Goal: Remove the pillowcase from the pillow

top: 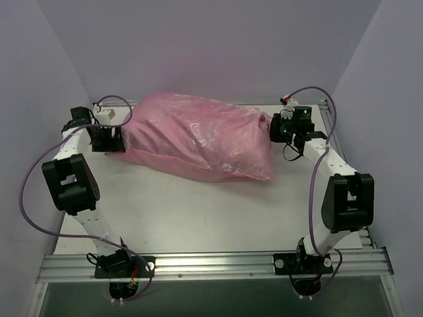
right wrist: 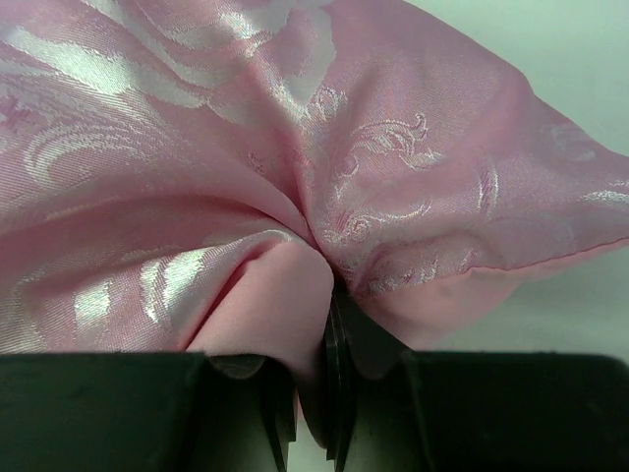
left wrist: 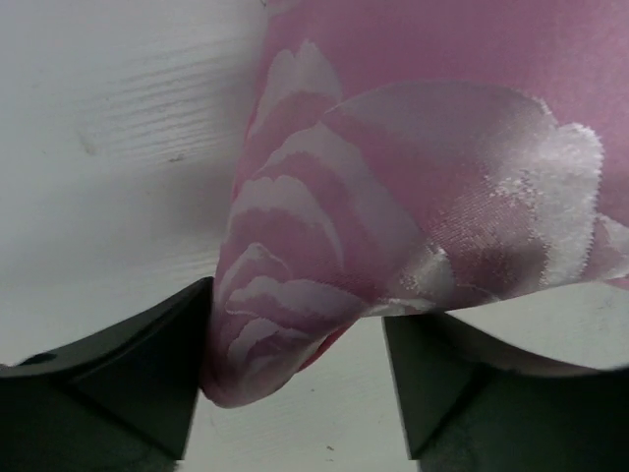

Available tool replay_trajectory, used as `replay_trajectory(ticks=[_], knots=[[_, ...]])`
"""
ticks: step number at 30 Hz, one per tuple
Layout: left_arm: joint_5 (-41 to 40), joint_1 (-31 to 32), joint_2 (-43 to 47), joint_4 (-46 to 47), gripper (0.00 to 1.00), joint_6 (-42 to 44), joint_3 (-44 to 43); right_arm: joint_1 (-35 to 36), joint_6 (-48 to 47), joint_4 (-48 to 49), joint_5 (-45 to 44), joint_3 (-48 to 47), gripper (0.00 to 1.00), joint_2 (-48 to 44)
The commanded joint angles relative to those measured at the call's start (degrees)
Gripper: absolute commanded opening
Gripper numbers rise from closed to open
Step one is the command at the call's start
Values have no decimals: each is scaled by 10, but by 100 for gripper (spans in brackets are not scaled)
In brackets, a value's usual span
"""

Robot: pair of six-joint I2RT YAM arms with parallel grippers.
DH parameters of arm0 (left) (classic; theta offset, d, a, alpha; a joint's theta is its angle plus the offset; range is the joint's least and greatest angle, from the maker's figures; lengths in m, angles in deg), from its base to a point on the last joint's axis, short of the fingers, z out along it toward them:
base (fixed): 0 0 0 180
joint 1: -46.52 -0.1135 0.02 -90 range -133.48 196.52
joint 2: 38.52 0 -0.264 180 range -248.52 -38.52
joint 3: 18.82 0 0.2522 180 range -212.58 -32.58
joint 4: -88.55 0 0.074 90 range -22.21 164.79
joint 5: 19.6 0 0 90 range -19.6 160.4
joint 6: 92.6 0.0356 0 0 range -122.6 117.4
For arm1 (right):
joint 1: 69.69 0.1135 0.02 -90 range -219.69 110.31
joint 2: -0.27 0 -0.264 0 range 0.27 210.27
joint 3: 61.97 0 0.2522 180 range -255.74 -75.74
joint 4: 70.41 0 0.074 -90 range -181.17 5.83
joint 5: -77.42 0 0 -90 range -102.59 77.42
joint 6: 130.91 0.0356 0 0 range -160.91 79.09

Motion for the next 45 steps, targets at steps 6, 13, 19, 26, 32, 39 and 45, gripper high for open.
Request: replay_trajectory(ticks=[6,13,19,26,32,39,45], knots=[[119,0,25,45,2,3,27,1,14,16,4,-21,0,-11],[279,-94,250,-159,2,19,-16,43,43,-129,-22,-8,0,-100],[375,-200,372,-284,2,-13,-219,119,28,-296,82,25,0,-106],[311,-181,401,70,2,-460,-293,264,94,-185,251,80,15,-64],[-51,-5,339,-57,2,-358,-237,240,8,-260,294,30,21,-7],[-296,91,230,62,2,-252,-41,225,31,-221,285,32,28,59],[-353,104,94,84,2,-186,-75,109,108,-194,187,3,51,25]])
